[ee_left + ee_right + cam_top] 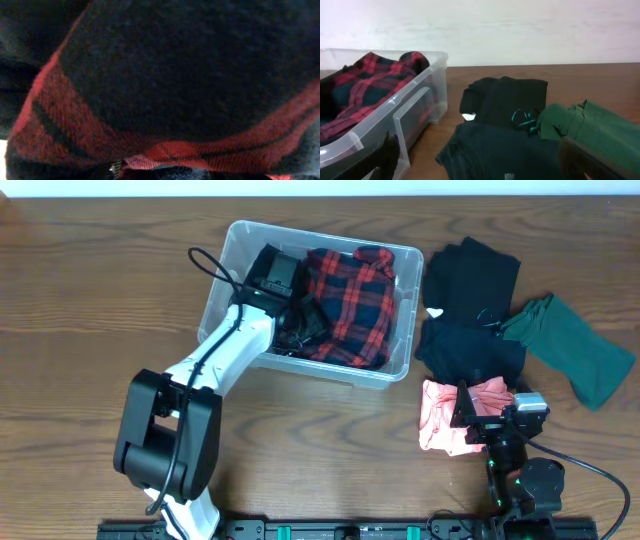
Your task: Pack container
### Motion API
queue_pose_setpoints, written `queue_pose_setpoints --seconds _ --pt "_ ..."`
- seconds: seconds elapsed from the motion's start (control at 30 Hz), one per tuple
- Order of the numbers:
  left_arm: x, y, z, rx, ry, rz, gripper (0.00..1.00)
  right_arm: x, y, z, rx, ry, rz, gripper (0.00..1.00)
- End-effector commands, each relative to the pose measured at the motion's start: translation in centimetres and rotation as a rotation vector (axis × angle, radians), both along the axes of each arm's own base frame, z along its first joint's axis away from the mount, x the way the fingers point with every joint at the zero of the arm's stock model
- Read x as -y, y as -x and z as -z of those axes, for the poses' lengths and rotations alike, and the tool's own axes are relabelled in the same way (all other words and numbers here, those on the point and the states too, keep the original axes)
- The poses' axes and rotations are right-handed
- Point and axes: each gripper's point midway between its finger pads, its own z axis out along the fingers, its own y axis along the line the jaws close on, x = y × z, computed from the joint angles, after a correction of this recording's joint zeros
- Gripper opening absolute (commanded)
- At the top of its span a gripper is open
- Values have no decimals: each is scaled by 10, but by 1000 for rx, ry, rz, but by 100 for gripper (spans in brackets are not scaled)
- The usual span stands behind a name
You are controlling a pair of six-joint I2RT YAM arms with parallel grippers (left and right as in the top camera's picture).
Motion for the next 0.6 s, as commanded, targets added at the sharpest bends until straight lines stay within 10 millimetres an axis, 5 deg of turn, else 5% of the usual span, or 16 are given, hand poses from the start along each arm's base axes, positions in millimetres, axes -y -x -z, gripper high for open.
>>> queue_pose_setpoints --seconds 0.0,0.1,0.23,0.4,0.57 --pt "-49 50 72 -258 -180 -115 57 2 0 1 -4 -12 8 99" --pt "-59 48 72 -245 -223 -124 58 2 0 1 -4 -12 8 99" --pt "-38 21 55 -94 -125 84 65 2 0 1 -4 -12 8 99" --pt "-32 3 -6 95 -148 318 68 2 0 1 -4 -12 8 99" --pt "-57 -1 -79 285 -308 409 75 2 0 1 -4 -12 8 99"
